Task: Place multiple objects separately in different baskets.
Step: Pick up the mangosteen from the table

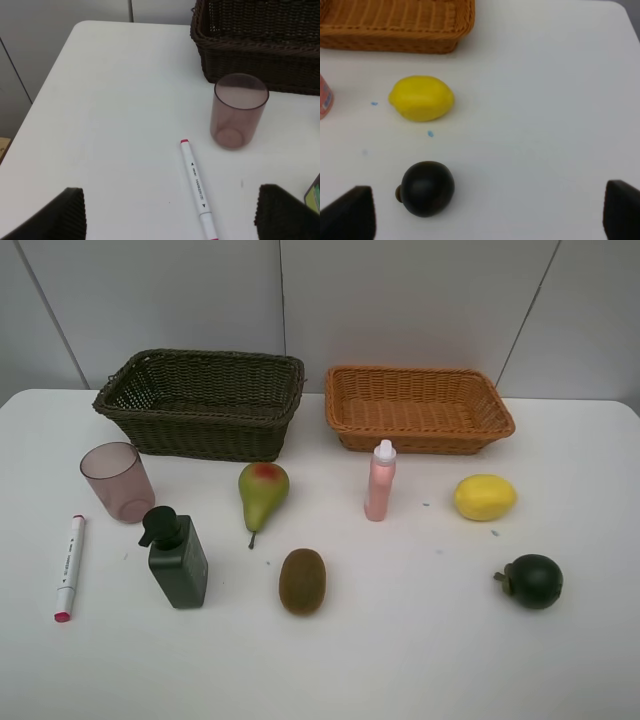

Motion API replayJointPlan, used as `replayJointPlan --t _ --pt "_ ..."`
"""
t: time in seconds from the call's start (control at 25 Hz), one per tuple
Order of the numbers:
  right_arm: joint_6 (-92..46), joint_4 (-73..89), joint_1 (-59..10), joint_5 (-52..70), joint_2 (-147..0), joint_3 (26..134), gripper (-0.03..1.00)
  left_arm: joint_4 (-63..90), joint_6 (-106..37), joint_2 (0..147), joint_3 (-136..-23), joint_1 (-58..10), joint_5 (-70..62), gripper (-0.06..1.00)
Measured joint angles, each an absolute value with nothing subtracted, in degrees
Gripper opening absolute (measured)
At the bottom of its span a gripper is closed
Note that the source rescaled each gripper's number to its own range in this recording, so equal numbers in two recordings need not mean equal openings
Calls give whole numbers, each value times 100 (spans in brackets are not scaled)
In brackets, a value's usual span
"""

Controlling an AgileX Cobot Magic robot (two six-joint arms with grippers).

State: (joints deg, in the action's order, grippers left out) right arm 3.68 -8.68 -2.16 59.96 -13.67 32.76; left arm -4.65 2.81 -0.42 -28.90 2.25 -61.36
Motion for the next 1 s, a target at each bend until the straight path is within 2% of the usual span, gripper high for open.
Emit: replayJointPlan --t 0.36,0.6,1.0 --pt "397 -860 -216 5810 -4742 4561 99 -465 281 -42 -2890 225 -6136 89" --pt "415 -562 -216 5667 -6680 4806 87 -465 281 -42 -2890 225 -6136 89" --pt "431 -204 -266 5458 -7699 4820 85 -465 281 -42 -2890 225 -6136 89"
